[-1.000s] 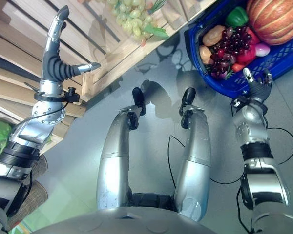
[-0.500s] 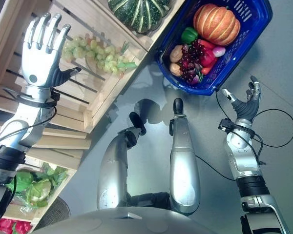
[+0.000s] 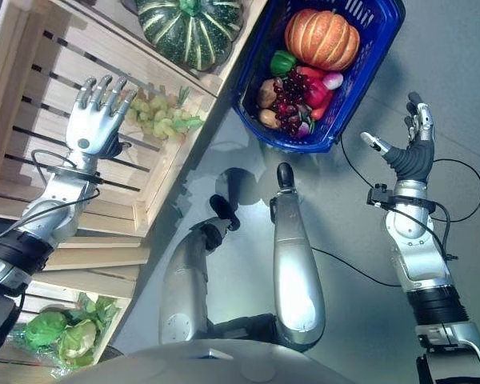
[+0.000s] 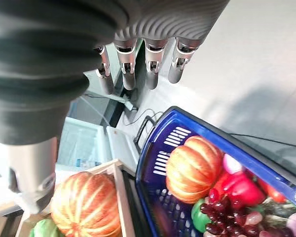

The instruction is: Pick up fruits and vegetables into the basket

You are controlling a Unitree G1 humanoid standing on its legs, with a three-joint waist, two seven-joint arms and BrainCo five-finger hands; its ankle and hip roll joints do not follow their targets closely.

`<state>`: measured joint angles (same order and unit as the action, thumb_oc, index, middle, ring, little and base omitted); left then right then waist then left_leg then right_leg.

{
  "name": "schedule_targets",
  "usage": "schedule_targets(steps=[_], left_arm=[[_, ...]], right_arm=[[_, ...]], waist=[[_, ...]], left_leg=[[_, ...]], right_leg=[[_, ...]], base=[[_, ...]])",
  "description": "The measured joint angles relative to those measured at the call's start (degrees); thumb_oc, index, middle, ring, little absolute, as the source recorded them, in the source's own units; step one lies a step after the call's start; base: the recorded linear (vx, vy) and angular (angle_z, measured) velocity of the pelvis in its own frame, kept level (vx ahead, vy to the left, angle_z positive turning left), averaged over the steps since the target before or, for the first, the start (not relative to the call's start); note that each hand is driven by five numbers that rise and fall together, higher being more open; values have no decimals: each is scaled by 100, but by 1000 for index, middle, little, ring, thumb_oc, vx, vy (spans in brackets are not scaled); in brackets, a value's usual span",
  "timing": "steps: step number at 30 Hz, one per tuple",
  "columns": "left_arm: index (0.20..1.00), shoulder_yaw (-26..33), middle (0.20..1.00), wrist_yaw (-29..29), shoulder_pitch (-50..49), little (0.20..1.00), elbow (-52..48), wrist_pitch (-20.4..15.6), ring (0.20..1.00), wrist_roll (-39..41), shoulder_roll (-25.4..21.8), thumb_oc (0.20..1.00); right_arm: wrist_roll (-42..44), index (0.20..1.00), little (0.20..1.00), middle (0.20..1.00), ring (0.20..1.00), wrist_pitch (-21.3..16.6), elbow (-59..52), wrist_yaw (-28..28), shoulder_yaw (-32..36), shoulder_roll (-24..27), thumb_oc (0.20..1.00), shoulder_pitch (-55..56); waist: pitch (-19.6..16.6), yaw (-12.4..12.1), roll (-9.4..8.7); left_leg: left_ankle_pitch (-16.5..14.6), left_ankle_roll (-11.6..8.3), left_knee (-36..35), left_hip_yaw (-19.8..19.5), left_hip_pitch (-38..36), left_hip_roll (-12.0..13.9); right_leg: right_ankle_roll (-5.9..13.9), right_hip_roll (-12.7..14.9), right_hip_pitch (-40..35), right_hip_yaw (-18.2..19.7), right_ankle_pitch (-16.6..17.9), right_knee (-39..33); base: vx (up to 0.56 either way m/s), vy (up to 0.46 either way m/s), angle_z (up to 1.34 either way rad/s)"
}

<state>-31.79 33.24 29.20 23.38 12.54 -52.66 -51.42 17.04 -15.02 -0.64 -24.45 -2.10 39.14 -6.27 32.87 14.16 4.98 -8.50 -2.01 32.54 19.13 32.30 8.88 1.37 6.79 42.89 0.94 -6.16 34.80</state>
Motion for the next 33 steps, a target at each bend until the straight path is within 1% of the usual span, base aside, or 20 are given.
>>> schedule_targets(steps=[4,8,11,13,16,17,22,26,33], left_arm=[[1000,-1,1000,-2,133,1000,663,147,1000,101,342,1000],[1000,-5,1000,44,209,1000,1085,314,1000,95,504,1000],[1000,1,1000,140,412,1000,1406,608,1000,94,541,1000],[1000,7,1000,170,467,1000,1493,725,1000,88,569,1000],[1000,12,1000,272,516,1000,1652,799,1000,86,577,1000],[1000,15,1000,310,536,1000,1700,889,1000,85,577,1000],[1000,80,1000,439,638,1000,1917,1115,1000,85,584,1000],[1000,268,1000,519,694,1000,1927,1205,1000,93,580,1000],[1000,280,1000,496,962,1000,2268,1219,1000,218,578,1000]], right_arm=[[109,1000,1000,1000,1000,9,-124,25,21,60,1000,-70],[107,1000,1000,1000,1000,20,-227,88,20,97,1000,-96],[108,1000,1000,1000,1000,35,-347,116,27,209,1000,-112],[109,1000,1000,1000,1000,49,-393,115,29,227,1000,-115],[109,1000,1000,1000,1000,55,-447,122,78,228,1000,-112],[111,1000,1000,1000,1000,61,-456,122,132,228,1000,-123],[113,1000,1000,1000,1000,92,-457,117,156,235,1000,-124],[165,1000,1000,1000,1000,93,-456,112,164,236,1000,-125],[233,1000,1000,1000,1000,98,-457,114,165,240,1000,-178]], waist=[[1,41,1],[1,48,1],[0,50,1],[1,45,1],[0,44,1],[0,34,1],[1,33,0],[0,25,-1],[0,40,-4]], left_leg=[[-3,-17,-30,61,36,11],[8,-36,-95,122,62,13],[10,-38,-81,119,210,13],[11,-37,-80,114,275,12],[12,-37,-74,80,374,12],[13,-36,-62,68,444,12],[12,-36,-1,-18,621,12],[23,-14,44,-48,796,-6],[26,-8,160,-89,1007,3]], right_leg=[[-8,-33,99,49,4,6],[-36,-54,192,90,21,13],[-41,-51,334,91,24,29],[-59,-50,391,88,35,30],[-62,-40,466,52,38,29],[-63,-38,522,44,38,36],[-68,-9,633,-33,40,83],[-66,27,790,-46,38,126],[-52,25,981,-47,29,201]], base=[[1,39,-9],[-16,19,-6],[0,0,0],[-16,7,1],[-22,16,4],[-14,21,4],[-15,7,6],[-4,19,5],[0,4,0]])
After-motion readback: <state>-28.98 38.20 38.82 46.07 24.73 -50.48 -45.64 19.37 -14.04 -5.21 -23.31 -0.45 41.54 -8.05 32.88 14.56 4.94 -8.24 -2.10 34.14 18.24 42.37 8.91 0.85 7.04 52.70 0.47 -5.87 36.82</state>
